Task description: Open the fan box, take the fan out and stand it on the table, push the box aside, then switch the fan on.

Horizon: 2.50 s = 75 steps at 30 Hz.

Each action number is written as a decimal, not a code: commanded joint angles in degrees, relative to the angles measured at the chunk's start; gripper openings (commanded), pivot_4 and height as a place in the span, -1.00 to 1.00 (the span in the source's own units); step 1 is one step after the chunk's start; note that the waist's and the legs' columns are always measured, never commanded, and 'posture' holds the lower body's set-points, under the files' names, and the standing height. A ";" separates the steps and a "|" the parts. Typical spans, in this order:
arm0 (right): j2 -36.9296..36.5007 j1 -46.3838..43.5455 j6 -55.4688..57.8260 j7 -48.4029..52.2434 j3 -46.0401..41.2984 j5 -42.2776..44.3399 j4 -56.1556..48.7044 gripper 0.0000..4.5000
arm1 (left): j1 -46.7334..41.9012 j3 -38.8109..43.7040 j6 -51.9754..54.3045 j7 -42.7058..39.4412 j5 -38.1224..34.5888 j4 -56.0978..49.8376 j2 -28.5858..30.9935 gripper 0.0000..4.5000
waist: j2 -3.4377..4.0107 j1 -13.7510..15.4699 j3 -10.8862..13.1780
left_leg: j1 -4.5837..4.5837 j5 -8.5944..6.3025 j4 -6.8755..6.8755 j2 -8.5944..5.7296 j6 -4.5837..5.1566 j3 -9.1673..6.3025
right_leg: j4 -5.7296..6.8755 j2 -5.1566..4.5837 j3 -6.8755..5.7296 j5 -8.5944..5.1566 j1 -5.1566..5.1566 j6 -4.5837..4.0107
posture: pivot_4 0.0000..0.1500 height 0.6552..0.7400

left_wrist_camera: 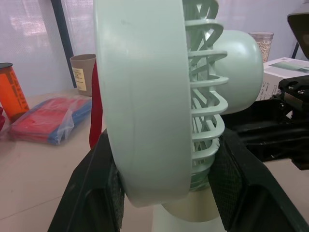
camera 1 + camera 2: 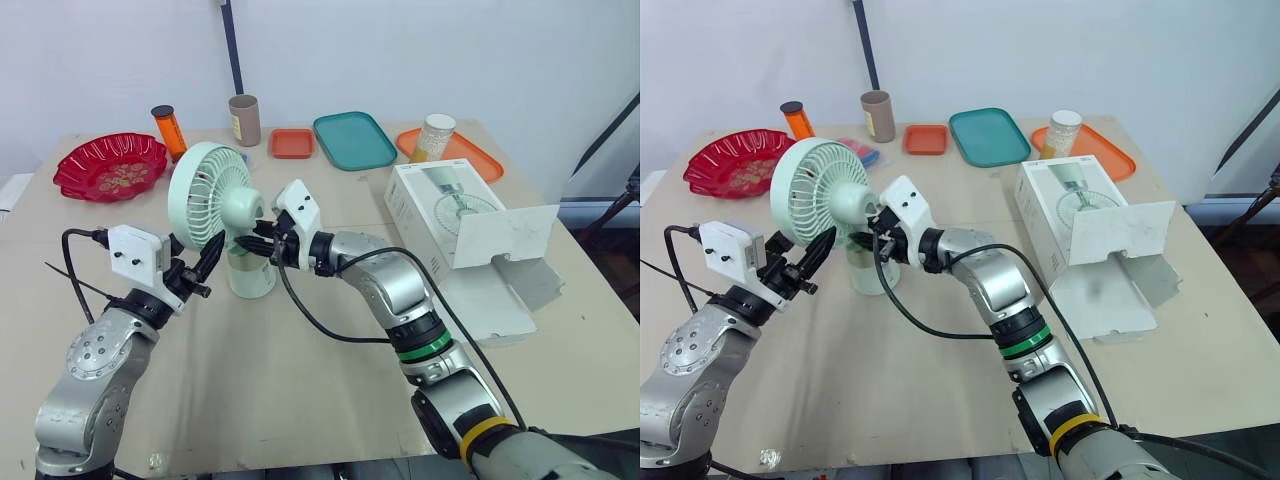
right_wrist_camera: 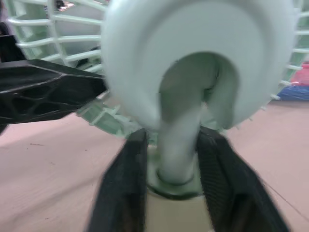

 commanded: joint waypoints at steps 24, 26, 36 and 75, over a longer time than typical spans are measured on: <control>1.37 -1.32 -1.97 1.43 -0.01 1.08 -2.36 -0.86 | -1.04 1.91 -1.35 -2.22 -1.80 -1.41 0.07 0.69 | 0.00 -0.01 0.00 | 0.00 0.00 0.00 0.01 0.00 0.01 | 0.00 0.00 0.01 0.00 -0.01 0.00 | 1.00 1.00; 1.31 -1.44 -2.05 1.45 -0.42 1.05 -1.99 -0.86 | -1.05 2.68 -1.38 -2.61 -2.29 -1.37 0.51 0.95 | 0.00 -0.01 0.00 | 0.00 0.00 0.00 0.00 0.00 0.01 | 0.00 0.00 0.01 0.00 -0.01 0.00 | 1.00 1.00; 0.93 -2.68 -2.32 1.15 -2.78 1.55 0.50 -0.86 | 4.38 11.15 1.78 -7.92 -11.53 -5.35 6.18 0.95 | 0.00 -0.02 0.00 | 0.00 0.00 0.00 0.02 0.00 0.04 | 0.01 0.01 0.04 0.00 -0.02 0.00 | 1.00 1.00; -20.47 12.79 0.26 23.95 -5.23 17.58 -24.32 -0.86 | 3.34 5.60 0.63 -35.05 -15.86 13.16 17.80 -0.98 | 0.02 -0.01 0.04 | 0.02 -0.03 -0.01 0.04 0.06 0.09 | 0.02 0.05 0.06 -0.04 -0.04 -0.04 | 1.00 1.00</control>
